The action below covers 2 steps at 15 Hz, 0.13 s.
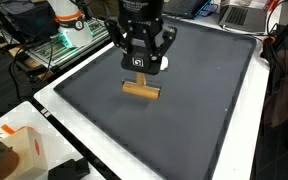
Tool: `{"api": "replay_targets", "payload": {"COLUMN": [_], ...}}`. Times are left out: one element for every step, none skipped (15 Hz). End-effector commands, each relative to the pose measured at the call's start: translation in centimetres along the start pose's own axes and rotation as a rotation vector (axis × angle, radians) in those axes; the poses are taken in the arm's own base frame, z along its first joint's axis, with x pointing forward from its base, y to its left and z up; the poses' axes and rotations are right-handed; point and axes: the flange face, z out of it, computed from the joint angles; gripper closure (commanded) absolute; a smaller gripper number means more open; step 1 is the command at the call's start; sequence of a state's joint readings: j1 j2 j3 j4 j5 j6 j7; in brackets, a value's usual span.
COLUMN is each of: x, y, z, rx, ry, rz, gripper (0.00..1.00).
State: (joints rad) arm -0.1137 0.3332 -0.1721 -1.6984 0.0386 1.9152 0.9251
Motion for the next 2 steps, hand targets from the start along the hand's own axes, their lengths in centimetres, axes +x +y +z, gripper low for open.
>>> {"api": "replay_targets", "payload": {"x": [0.51, 0.5], "y": [-1.32, -1.54], "z": [0.04, 0.03], "rx": [-0.026, -0.025], "ry": [0.019, 0.019], "rz": [0.02, 0.017], "gripper": [0.77, 0.77]}}
